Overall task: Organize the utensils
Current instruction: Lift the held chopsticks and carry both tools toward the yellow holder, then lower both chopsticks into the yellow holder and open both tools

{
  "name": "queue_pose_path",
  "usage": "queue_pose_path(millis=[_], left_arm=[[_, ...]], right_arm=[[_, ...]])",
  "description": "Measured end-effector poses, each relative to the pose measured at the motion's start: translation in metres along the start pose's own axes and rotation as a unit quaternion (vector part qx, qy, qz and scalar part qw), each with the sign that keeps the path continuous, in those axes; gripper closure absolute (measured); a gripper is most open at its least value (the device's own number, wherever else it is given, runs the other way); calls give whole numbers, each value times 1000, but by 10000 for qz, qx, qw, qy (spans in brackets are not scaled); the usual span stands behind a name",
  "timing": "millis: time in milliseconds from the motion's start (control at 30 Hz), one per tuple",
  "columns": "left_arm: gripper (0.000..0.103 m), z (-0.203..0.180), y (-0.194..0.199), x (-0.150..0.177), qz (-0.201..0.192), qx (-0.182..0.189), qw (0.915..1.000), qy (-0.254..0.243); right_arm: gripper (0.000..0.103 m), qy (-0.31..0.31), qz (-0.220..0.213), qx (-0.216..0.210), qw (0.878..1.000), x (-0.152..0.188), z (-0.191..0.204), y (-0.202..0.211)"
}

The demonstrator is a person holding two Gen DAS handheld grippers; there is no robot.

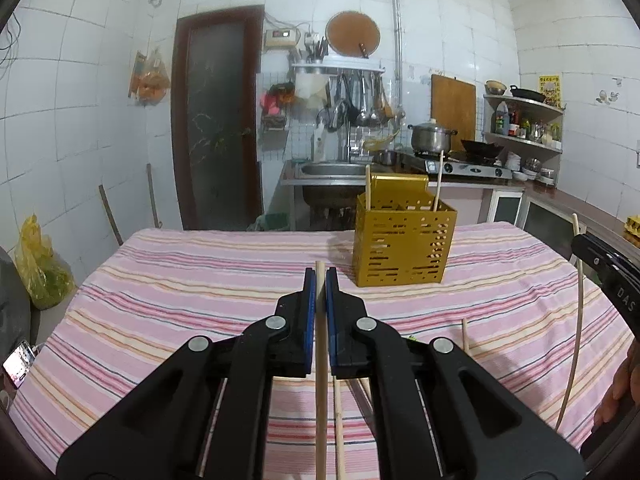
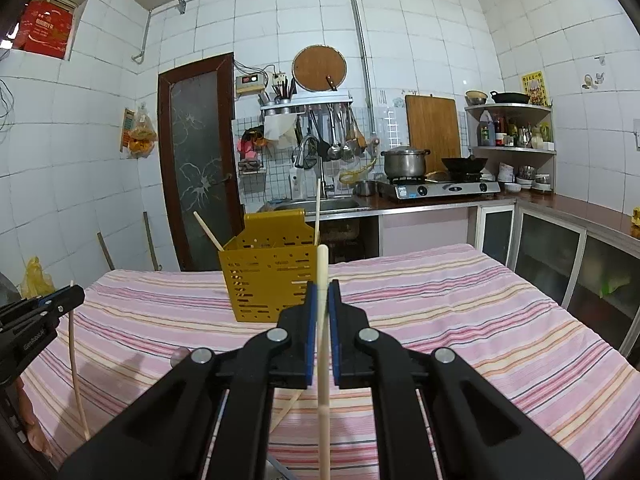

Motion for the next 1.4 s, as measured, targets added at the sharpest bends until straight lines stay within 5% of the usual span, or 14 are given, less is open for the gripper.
queue_pose_path(millis=[567,1133,1400], left_arm=[[99,7,11,-61,-527,103,9985,120],[99,-8,-27,-118,-824,402,9957,138],[99,-29,-49,-181,-1266,523,9905,103]], right_arm=[[97,27,-352,-152,9993,-47,7,-4],[97,-57,-424,-308,9986,-75,16,-63],[97,-142,-958,-525,9939,-131,33,-95]])
Point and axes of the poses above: each gripper's, at about its wrist camera, not at the fingertips, and y roughly against the way its jaws point, z to its left, x to its underside, the point moved 9 cm from there along -y, roughly the way its jaws point, and after that the axes turned 5 degrees about -y, right-handed, at the moved point
